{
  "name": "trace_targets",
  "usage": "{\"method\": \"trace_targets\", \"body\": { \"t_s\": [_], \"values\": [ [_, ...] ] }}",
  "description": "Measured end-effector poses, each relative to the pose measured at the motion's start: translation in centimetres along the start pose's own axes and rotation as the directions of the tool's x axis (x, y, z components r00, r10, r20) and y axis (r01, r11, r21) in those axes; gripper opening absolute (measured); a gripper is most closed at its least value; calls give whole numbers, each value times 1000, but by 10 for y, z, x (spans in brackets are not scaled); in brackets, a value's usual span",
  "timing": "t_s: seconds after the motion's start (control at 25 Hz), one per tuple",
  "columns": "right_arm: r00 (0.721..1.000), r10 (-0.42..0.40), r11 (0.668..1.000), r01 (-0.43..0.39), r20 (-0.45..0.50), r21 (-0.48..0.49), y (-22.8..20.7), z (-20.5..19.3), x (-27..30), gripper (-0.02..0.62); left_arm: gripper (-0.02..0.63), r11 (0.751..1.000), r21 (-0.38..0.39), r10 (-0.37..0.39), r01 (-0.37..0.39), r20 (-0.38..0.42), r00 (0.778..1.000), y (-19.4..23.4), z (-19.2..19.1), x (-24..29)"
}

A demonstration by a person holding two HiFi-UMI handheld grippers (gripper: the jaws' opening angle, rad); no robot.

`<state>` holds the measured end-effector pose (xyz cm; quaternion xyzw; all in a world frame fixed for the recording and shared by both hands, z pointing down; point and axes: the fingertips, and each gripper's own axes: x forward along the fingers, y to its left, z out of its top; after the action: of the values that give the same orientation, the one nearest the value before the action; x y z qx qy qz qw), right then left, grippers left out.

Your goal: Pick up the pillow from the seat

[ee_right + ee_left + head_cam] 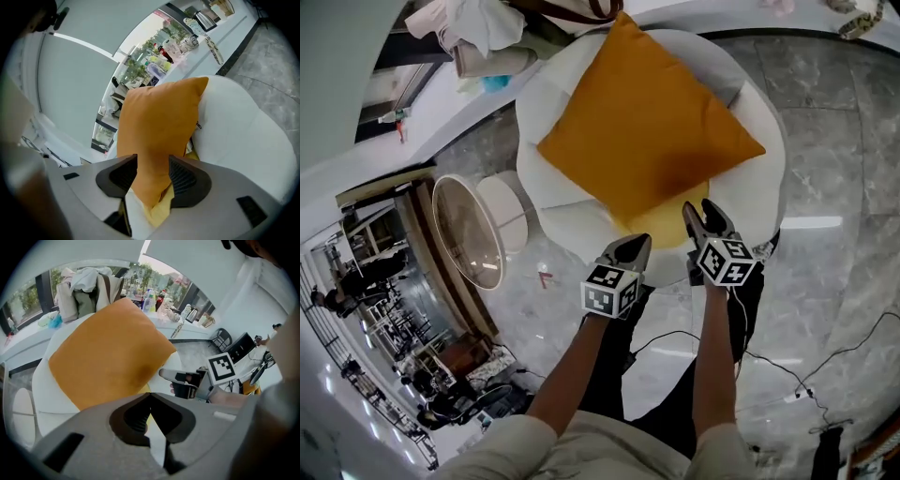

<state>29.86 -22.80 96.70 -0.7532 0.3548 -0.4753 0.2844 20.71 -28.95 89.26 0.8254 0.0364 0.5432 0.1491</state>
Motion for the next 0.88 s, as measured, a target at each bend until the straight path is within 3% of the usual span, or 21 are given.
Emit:
{"method": "trace_targets", "body": {
  "t_s": [0.28,0.6,0.72,0.88],
  "values": [
    [997,82,990,-80,-7,117,-9,-18,28,263,9,1000,1,-4,4,-69,998,4,-27,6],
    [994,99,991,-93,-55,99,-33,-33,66,350,9,1000,-7,-5,4,-106,994,13,-44,29],
    [984,172,978,-165,-52,124,-34,-35,79,407,9,1000,-15,-10,8,-104,995,16,-46,41],
    [949,314,941,-309,-13,135,-18,-33,93,495,9,999,-34,1,-4,-88,996,27,-49,48]
  ]
}}
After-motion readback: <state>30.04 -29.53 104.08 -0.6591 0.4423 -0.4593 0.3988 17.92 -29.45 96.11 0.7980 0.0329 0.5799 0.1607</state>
